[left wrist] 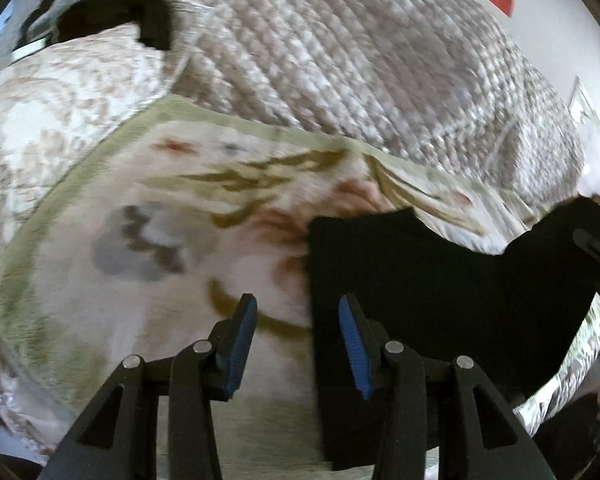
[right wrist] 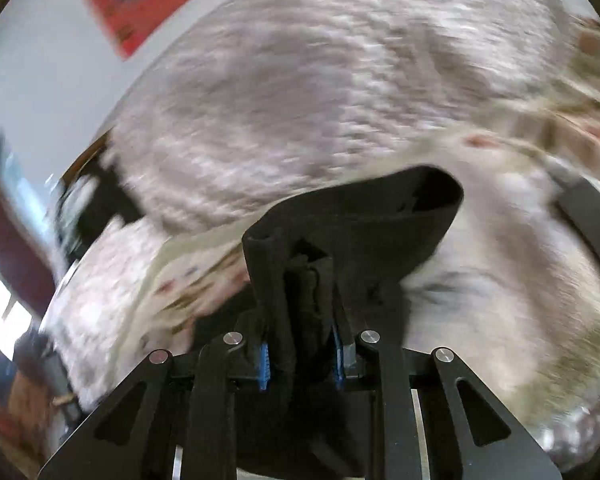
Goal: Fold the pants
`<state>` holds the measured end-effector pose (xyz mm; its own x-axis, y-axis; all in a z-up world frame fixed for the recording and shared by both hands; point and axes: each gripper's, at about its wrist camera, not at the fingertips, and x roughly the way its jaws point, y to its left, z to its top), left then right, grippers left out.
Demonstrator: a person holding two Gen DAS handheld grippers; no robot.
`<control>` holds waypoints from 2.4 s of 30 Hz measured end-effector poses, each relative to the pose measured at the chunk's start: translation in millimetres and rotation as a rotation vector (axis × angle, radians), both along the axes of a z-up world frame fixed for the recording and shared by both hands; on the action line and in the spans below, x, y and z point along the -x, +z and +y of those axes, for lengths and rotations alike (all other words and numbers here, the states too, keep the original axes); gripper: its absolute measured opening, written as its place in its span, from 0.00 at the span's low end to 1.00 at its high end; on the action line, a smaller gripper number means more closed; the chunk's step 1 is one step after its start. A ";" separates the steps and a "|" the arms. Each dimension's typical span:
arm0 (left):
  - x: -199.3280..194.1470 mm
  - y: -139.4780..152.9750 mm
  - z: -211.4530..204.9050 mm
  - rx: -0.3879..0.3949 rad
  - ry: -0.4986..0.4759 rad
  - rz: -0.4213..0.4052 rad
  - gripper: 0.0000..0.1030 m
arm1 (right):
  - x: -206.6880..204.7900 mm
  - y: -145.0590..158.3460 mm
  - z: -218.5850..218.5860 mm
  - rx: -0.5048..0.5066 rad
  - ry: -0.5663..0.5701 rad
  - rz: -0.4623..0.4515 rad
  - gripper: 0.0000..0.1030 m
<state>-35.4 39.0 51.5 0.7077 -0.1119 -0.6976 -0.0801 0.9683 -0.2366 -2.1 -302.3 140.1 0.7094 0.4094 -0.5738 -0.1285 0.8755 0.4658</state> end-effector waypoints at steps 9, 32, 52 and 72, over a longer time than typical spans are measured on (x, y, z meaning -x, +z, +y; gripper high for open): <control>9.7 -4.9 42.6 0.040 0.109 0.006 0.44 | 2.5 -50.0 143.4 0.124 0.407 0.078 0.22; 16.0 -6.7 48.6 0.057 0.128 0.014 0.44 | 30.5 -71.8 180.9 0.250 0.522 0.051 0.42; -0.6 28.7 -3.6 0.052 -0.010 -0.020 0.44 | 38.5 -88.6 122.2 0.094 0.466 0.118 0.12; -96.3 -24.8 -41.9 0.029 -0.182 0.117 0.59 | -93.5 -109.6 55.9 0.216 0.213 0.190 0.12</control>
<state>60.9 -2.9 26.7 0.5885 -0.2515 -0.7684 0.0665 0.9622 -0.2640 91.4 -246.4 30.5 0.4936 0.3918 -0.7764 -0.2477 0.9191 0.3063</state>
